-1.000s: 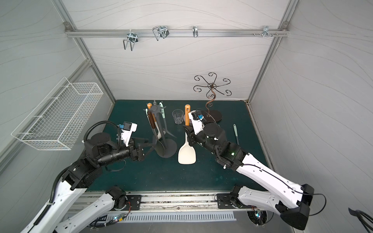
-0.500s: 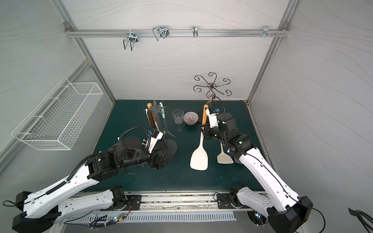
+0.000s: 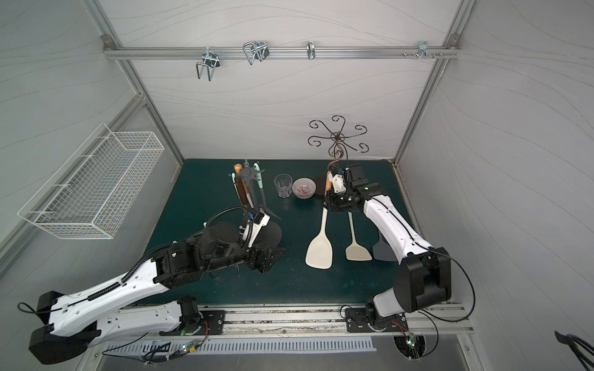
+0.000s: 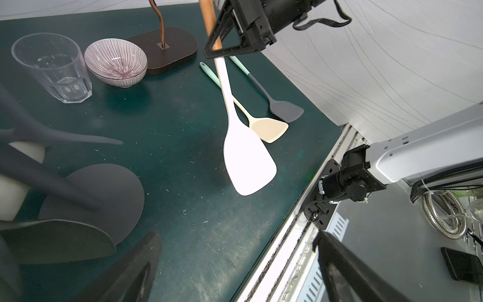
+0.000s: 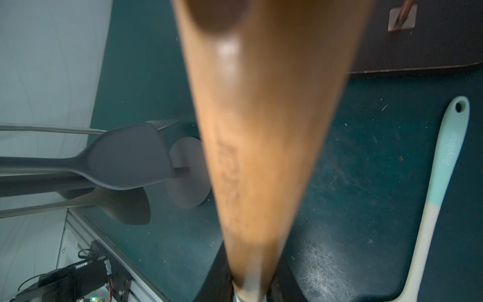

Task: Take the spatula off the kitchen utensil rack
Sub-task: Place the spatula at the center of the board.

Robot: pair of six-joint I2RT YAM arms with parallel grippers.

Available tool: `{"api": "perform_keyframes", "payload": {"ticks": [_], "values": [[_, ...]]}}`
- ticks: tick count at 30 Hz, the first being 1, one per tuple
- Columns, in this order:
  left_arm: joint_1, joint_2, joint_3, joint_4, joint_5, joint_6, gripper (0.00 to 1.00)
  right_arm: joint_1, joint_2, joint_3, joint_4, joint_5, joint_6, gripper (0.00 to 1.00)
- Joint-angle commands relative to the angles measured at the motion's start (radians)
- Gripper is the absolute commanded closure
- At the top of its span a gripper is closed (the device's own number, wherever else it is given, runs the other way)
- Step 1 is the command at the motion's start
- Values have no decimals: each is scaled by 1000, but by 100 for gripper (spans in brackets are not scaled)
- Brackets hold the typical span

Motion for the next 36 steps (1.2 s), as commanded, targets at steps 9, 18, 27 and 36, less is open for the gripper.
{"api": "perform_keyframes", "payload": {"ticks": [9, 18, 27, 36], "values": [[-4, -14, 3, 50, -18, 25, 4, -4, 188, 126, -147, 0, -160, 100], [-4, -38, 5, 30, -28, 34, 4, -4, 291, 147, -113, 68, -161, 100], [-4, -53, 13, 3, -39, 43, 4, -33, 379, 140, -56, 8, -131, 100], [-5, -66, 12, -3, -57, 43, 4, -49, 440, 145, -27, -5, -146, 100]]}}
